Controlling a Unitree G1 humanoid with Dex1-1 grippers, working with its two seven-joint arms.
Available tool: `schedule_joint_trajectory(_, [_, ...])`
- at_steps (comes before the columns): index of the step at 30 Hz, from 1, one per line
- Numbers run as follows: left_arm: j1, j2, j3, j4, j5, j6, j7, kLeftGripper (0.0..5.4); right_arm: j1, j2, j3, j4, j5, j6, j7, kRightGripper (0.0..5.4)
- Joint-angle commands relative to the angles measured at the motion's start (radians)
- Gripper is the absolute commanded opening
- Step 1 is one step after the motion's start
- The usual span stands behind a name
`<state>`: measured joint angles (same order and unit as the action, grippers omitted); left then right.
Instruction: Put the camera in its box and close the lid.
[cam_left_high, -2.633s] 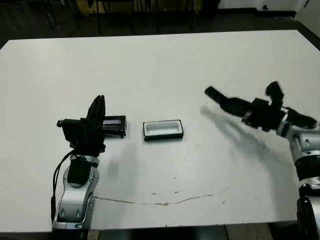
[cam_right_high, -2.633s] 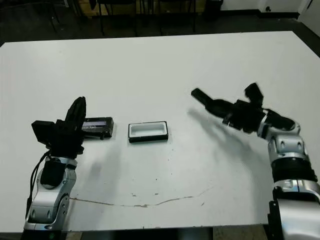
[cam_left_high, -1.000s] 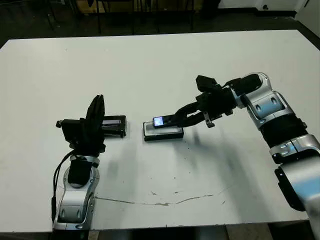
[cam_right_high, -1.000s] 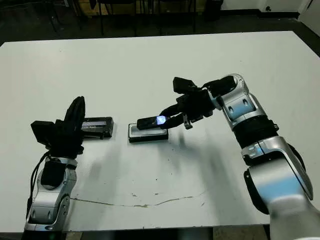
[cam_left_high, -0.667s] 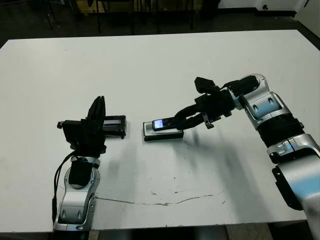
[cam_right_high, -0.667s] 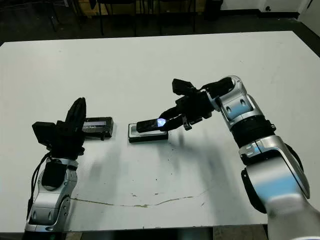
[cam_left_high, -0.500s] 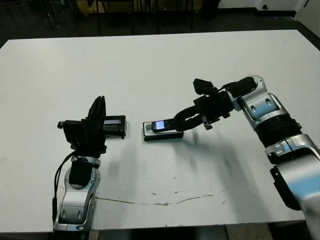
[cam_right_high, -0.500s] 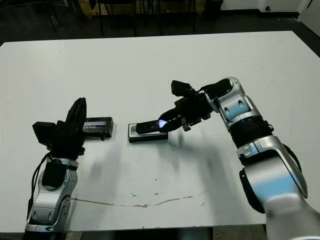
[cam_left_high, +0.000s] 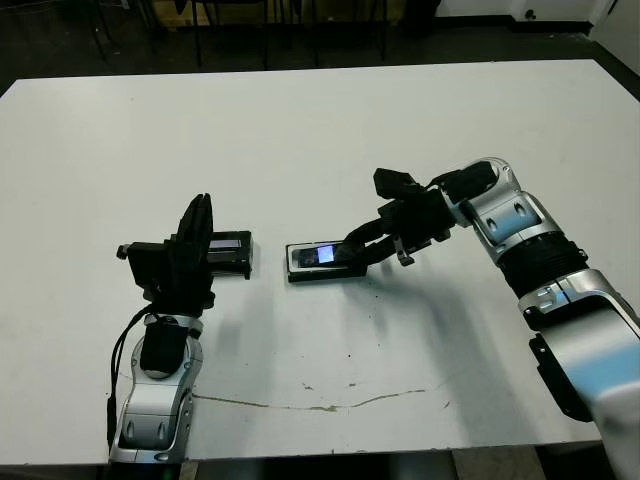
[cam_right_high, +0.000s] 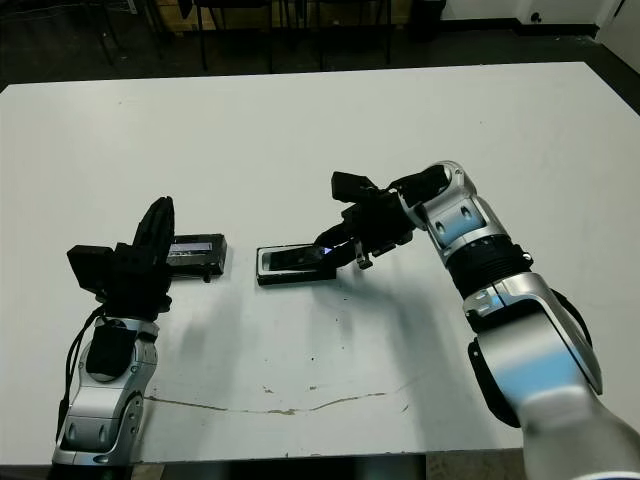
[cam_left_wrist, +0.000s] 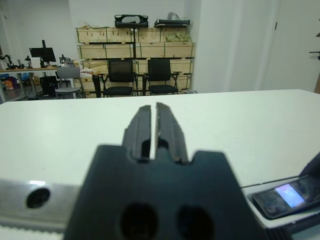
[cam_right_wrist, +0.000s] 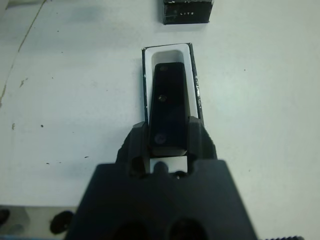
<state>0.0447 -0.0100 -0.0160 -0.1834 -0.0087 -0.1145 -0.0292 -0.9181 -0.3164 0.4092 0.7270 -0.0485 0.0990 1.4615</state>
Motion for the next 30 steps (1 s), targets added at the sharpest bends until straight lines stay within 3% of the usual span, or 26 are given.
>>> schedule_joint_trajectory(1, [0.014, 0.002, 0.000, 0.014, 0.001, 0.009, 0.003, 0.00, 0.000, 0.017, 0.003, 0.013, -0.007, -0.001, -0.010, 0.51])
schedule_joint_trajectory(11, [0.015, 0.001, -0.003, 0.016, 0.007, 0.008, 0.005, 0.00, 0.020, 0.068, 0.031, -0.040, -0.020, 0.050, -0.028, 0.51])
schedule_joint_trajectory(14, [0.017, -0.002, -0.001, 0.011, 0.006, 0.014, 0.009, 0.00, 0.043, 0.072, 0.018, -0.064, -0.011, 0.030, -0.049, 0.51])
schedule_joint_trajectory(20, [0.019, -0.001, 0.002, 0.015, 0.001, 0.004, 0.005, 0.00, 0.042, 0.010, 0.001, -0.109, -0.047, -0.130, -0.115, 1.56])
schedule_joint_trajectory(26, [0.019, -0.004, 0.000, 0.014, 0.001, 0.007, 0.007, 0.00, 0.065, -0.097, -0.027, -0.281, -0.135, -0.124, -0.277, 2.58])
schedule_joint_trajectory(30, [0.018, -0.005, -0.001, 0.015, 0.001, 0.006, 0.007, 0.00, 0.083, -0.153, -0.076, -0.371, -0.121, -0.124, -0.329, 3.28])
